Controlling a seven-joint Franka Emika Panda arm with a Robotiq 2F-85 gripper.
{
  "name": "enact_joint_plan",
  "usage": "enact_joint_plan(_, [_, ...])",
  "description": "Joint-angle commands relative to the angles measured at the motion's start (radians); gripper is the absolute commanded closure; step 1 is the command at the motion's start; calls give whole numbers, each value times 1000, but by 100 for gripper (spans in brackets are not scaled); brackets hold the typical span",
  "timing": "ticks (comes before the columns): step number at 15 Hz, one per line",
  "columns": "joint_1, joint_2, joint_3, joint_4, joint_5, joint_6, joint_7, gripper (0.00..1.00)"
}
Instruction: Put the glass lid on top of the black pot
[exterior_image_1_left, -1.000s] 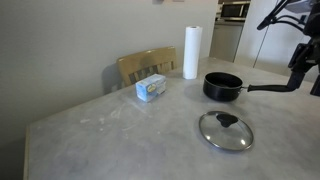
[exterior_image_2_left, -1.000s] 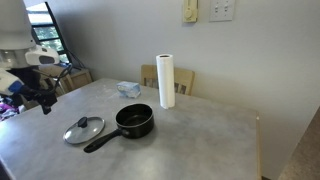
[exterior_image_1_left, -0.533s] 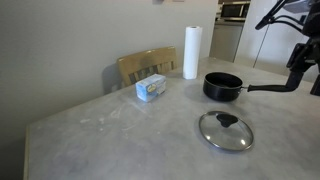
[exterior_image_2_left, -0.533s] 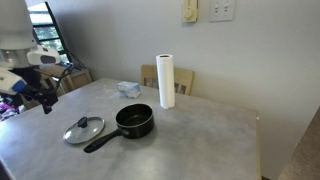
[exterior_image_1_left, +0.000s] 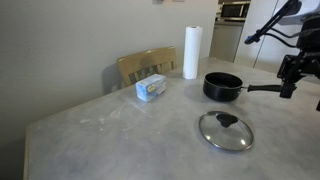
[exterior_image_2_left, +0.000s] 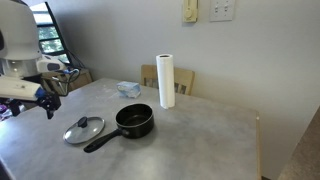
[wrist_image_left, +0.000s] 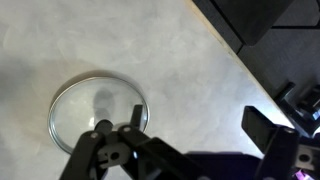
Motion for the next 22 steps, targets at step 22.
enact_joint_plan(22, [-47, 452, 168, 168, -311, 529, 67, 0])
